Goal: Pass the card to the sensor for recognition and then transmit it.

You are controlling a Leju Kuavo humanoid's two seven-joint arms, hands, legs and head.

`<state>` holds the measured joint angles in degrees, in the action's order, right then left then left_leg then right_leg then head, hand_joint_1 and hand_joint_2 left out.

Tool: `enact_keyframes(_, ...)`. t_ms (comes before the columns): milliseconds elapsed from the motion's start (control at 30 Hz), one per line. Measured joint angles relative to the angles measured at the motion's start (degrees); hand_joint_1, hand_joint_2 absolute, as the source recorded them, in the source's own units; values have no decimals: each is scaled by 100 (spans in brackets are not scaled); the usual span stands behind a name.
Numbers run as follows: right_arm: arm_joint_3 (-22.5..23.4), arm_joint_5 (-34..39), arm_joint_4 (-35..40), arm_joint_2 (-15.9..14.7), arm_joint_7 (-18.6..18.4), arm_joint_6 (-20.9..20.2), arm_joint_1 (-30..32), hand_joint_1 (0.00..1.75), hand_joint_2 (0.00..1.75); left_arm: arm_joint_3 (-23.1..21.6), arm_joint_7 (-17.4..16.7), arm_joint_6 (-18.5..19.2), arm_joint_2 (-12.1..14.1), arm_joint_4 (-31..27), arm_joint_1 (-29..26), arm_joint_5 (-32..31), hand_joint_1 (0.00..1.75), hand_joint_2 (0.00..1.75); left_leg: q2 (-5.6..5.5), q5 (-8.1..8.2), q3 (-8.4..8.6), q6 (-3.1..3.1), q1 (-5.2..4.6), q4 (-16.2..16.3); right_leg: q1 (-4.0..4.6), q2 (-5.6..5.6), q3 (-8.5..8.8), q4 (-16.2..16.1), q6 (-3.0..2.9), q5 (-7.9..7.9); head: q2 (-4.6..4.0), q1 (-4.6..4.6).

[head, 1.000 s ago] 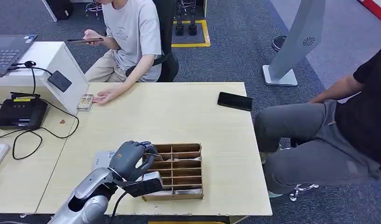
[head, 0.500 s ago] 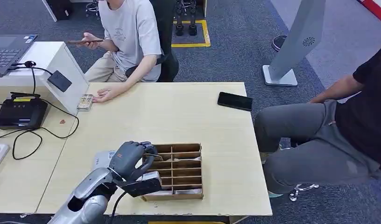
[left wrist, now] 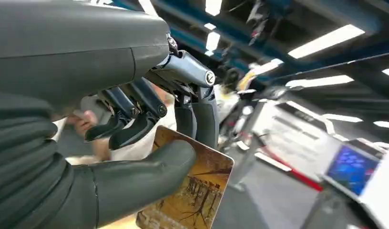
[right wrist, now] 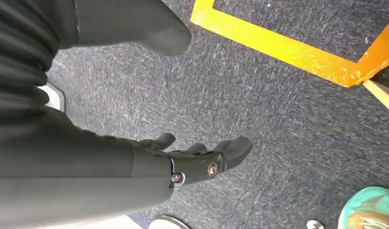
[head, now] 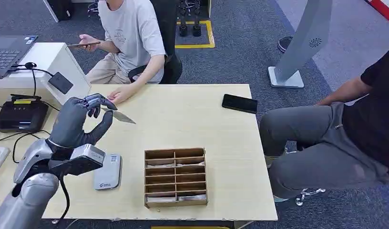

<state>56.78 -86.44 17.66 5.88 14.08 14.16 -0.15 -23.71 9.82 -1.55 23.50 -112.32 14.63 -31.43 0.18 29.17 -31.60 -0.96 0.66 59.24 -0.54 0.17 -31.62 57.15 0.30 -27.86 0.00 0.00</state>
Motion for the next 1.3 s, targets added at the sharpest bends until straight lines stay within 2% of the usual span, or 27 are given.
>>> enact_keyframes(200, 20, -2, -2, 0, 17, 0, 0, 0, 175, 144, 65, -70, 105, -250, 8, -57, 175, 175, 0, 0, 2, 0, -1, 0, -5, -1, 1, 0, 0, 0, 0, -2)
enact_keyframes(433, 87, -4, -9, 0, 4, -2, 1, 0, 175, 168, 65, -92, 135, -276, 8, -63, 175, 175, 0, 0, 2, 0, -1, 0, -4, 0, 1, 0, 1, 1, 0, -2)
enact_keyframes(667, 114, -11, -9, 0, -9, 0, 0, 0, 175, 168, -182, -335, 133, -272, 9, -451, 175, 175, 0, 0, 3, 1, -1, 0, -3, 0, 0, 0, 0, 1, 0, -2)
enact_keyframes(900, 116, -11, -9, 0, -9, 0, 0, 0, 175, 168, -197, -339, 133, -269, 9, -470, 175, 175, 0, 0, 3, 1, -1, 0, -3, 0, 0, 0, 0, 1, 0, -2)
enact_keyframes(933, 122, -15, -9, 0, -13, 2, -1, 0, 175, 166, -490, -422, 120, -197, 36, -912, 175, 175, 1, -1, 5, 1, -2, 0, -3, 0, -1, -1, 0, 1, 0, 0)
enact_keyframes(967, 122, -15, -9, 0, -18, 2, -2, 0, 175, 166, -519, -429, 118, -184, 46, -956, 175, 175, 1, -1, 5, 2, -1, 1, -3, 0, -2, -1, 0, 1, 0, 0)
enact_keyframes(1000, 122, -28, -22, 0, -31, 28, -22, 0, 175, 157, -1054, -577, 13, 186, 184, -1850, 175, 175, 0, -5, 5, 8, -2, 1, -4, 0, -2, -1, 0, 3, 0, -2)
enact_keyframes(1033, 120, -28, -83, 0, -55, 92, -74, 0, 175, 142, -1471, -883, -193, 1060, 465, -2529, 175, 175, 2, -10, 4, 15, -2, 1, -1, 3, -3, 0, -10, 11, 0, -4)
enact_keyframes(1100, 120, -28, -114, 0, -85, 107, -86, 0, 175, 144, -1537, -966, -251, 1361, 561, -2638, 175, 175, 2, -10, 4, 15, -2, 1, -1, 3, -3, 0, -10, 11, 0, -2)
enact_keyframes(1300, 118, -28, -162, -2, -85, 120, -86, 0, 175, 142, -1578, -986, -341, 1700, 668, -2686, 175, 175, 2, -10, 2, 15, -2, 1, 1, 3, -5, 0, -10, 11, 0, -2)
